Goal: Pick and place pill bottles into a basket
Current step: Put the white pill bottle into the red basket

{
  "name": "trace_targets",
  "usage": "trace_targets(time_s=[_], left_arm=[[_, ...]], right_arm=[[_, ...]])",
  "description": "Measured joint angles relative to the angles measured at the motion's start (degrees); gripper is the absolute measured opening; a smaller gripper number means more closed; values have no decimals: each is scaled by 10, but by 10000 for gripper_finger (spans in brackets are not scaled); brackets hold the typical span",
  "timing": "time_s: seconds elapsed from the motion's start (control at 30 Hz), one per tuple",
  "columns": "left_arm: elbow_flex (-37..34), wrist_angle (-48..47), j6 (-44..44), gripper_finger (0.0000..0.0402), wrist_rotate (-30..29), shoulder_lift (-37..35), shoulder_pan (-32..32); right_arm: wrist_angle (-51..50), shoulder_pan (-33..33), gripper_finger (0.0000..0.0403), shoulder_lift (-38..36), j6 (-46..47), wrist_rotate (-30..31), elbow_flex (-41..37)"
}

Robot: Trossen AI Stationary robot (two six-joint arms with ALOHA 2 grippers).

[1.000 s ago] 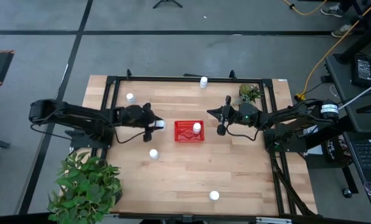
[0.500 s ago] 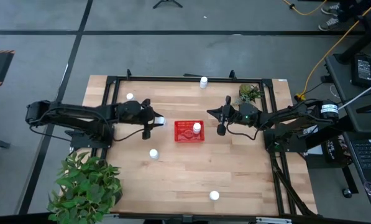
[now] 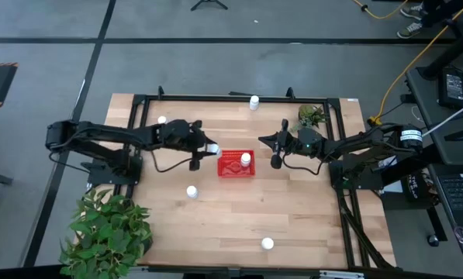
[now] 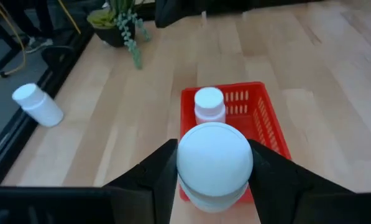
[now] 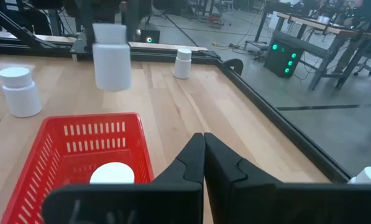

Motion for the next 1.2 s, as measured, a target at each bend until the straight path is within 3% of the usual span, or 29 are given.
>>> trace_targets(time_s=[0.27,0.5,0.77,0.97,1.2], left_arm=[[80,2,1,159,7,110,15],[133,3,10,159,69,180,13],[142,9,7,159,64,212,-1],[142,20,10,158,6,234,-14],[142,38,10,160,-7,254,-27]], right_arm=[[-13,0,5,0,1,0,0],[-19,0,5,0,1,0,0],[-27,0,5,0,1,0,0],[-27,0,5,0,16,0,0],[-27,0,5,0,18,0,0]])
